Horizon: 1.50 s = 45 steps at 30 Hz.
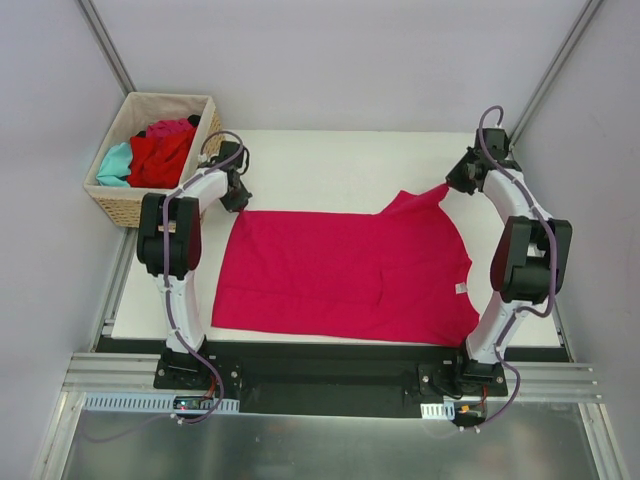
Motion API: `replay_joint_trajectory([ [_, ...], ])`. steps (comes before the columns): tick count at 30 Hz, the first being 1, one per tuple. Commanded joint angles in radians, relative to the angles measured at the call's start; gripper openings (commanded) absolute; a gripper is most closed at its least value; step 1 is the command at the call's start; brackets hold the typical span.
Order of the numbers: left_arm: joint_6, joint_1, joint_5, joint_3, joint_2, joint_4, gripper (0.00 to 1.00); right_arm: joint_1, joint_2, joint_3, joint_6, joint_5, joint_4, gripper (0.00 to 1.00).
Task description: Fold and stack the t-shirts
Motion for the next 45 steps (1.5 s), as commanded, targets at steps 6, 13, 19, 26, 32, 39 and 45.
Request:
replay_joint_trajectory([
  [6,-0.005,0.0,0.043,-0.065,-0.2,-0.017,0.0,0.048,-0.26,-0.056,-0.03,-0.044,-0.039,0.01],
  [13,-0.031,0.0,0.043,-0.228,-0.372,-0.018,0.0,0.053,-0.449,-0.205,-0.038,0.008,-0.079,0.01],
  [19,-0.08,-0.032,0.009,-0.389,-0.51,-0.015,0.0,0.075,-0.613,-0.323,-0.004,0.105,-0.146,0.01],
  [26,-0.103,-0.072,-0.054,-0.551,-0.634,-0.011,0.0,0.105,-0.851,-0.452,-0.013,0.224,-0.289,0.01],
  [32,-0.096,-0.109,-0.089,-0.577,-0.66,-0.014,0.0,0.115,-0.999,-0.517,-0.033,0.228,-0.373,0.01],
  [39,-0.108,-0.121,-0.133,-0.634,-0.702,-0.012,0.0,0.121,-1.122,-0.633,-0.046,0.275,-0.441,0.01],
  [45,-0.131,-0.121,-0.129,-0.705,-0.755,-0.014,0.0,0.121,-1.203,-0.706,-0.037,0.278,-0.476,0.01],
])
